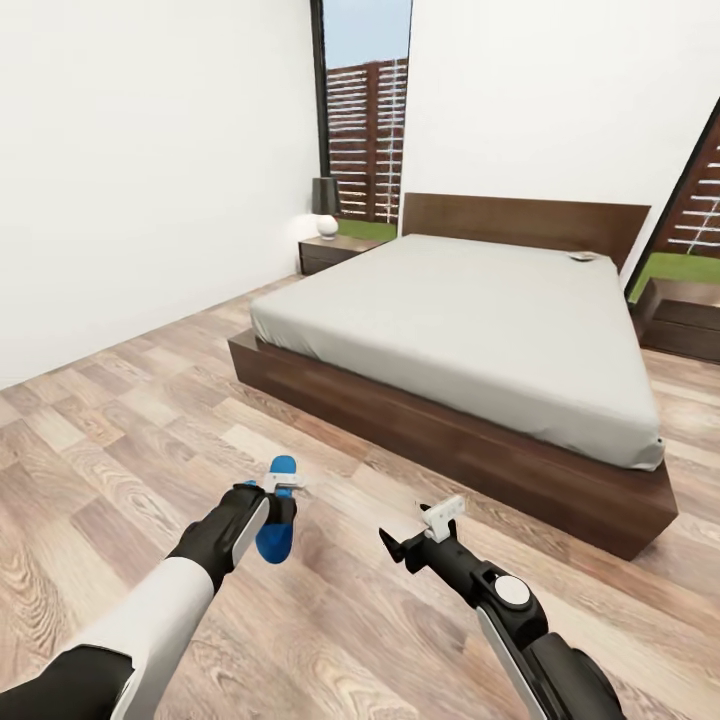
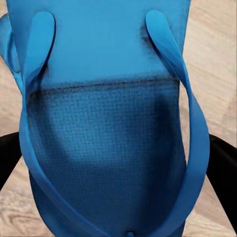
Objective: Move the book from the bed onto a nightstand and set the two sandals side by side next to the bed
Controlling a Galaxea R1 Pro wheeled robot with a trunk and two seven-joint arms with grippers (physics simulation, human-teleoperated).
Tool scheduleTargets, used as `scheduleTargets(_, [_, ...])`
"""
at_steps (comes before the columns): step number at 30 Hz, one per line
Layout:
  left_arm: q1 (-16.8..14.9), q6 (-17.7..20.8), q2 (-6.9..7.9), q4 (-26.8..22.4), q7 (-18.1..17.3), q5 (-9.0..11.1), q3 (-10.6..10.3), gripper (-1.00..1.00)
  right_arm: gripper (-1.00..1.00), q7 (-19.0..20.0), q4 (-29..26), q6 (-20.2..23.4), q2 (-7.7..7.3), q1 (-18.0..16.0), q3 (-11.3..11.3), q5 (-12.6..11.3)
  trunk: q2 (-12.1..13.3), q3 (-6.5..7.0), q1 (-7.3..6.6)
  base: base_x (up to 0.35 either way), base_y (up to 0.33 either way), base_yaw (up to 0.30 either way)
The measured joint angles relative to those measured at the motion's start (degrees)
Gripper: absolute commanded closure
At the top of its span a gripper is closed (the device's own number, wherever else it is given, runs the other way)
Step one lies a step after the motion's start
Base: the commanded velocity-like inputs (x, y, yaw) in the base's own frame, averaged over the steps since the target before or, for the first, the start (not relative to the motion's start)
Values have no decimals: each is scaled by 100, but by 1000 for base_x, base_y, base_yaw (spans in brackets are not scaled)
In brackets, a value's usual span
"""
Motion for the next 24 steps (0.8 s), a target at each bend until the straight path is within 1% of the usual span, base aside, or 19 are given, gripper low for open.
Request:
scheduleTargets(4, [6, -2, 0, 12, 0, 0, 1, 100, -100, 0, 1, -1, 0, 0, -2, 0, 0, 0, -1, 266, 68, 282])
scheduleTargets(7, [7, -1, -1, 15, 0, 0, 2, 100, -100, 0, 1, -3, 0, 0, -1, 0, 0, 0, -1, 219, 224, 282])
scheduleTargets(10, [7, -1, -7, 15, 0, 2, 2, 100, -100, 3, 1, -4, 0, -3, 0, 0, 0, 0, 1, 72, 285, 206])
scheduleTargets(13, [7, -2, -15, 12, 0, 0, 2, 100, -100, 7, 1, -4, -6, 0, -6, 0, 0, 0, 2, 6, 313, 62])
scheduleTargets(18, [19, -5, 25, -7, -12, 12, -3, 100, -100, -16, 126, -128, 1, 1, 15, 0, 0, 0, 2, 0, 0, 0])
scheduleTargets(19, [40, -5, 28, -29, -17, 15, 12, 100, -100, -17, 159, -95, 0, -4, 11, -7, 0, 0, 2, 0, 0, 0])
scheduleTargets(21, [62, -6, -5, -59, -26, 24, 29, 100, -100, -18, 223, -75, -3, -6, 8, -3, 0, 0, 2, 0, 0, 0])
scheduleTargets(24, [73, -6, -28, -105, -30, 19, 37, 100, -100, -30, 320, -172, -1, -7, -5, 8, 0, 0, 2, 0, 0, 0])
